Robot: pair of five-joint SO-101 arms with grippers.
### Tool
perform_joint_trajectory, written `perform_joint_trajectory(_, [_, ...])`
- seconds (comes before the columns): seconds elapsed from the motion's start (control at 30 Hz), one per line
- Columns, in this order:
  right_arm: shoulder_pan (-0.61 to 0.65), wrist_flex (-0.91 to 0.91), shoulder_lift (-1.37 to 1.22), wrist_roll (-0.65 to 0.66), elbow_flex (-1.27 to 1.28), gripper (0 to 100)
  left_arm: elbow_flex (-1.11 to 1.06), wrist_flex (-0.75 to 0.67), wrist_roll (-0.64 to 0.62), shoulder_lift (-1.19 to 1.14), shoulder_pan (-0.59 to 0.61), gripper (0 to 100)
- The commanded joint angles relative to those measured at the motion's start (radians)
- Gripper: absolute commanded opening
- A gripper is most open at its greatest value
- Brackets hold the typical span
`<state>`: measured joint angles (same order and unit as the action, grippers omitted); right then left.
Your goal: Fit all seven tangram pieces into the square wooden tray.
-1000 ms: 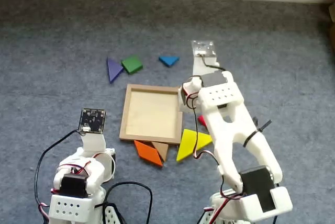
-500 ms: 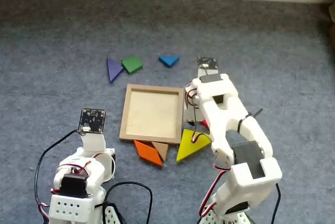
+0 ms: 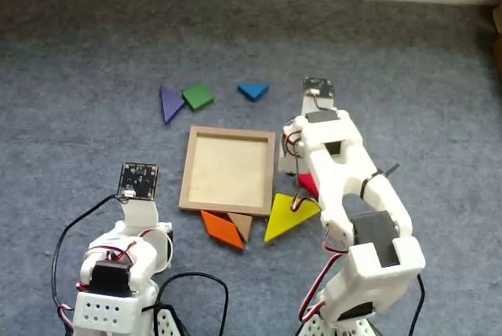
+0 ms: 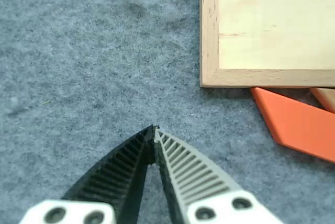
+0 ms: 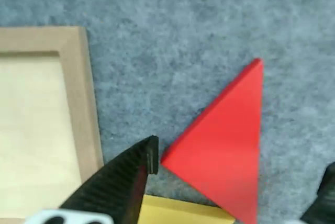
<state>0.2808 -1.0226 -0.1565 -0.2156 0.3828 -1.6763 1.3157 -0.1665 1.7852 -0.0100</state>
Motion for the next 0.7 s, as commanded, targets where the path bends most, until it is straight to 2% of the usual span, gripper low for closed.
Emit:
perform_joint_trajectory(0.0, [-0.019, 0.013, 0.008, 0.003, -0.031, 44.3, -0.019, 0.006, 0.003, 0.027, 0.012, 1])
perform_joint_trajectory(0.1, [-0.013, 0.012, 0.007, 0.041, -0.030, 44.0, -0.019, 0.006, 0.003, 0.027, 0.012, 1])
perform_joint_trajectory(0.3, [-0.013, 0.008, -0.070, 0.046, -0.039, 34.6, -0.019, 0.006, 0.003, 0.027, 0.012, 1])
perform_joint_trajectory(0.67, [-0.019, -0.048, -0.097, 0.048, -0.041, 33.7, -0.019, 0.006, 0.003, 0.027, 0.012, 1])
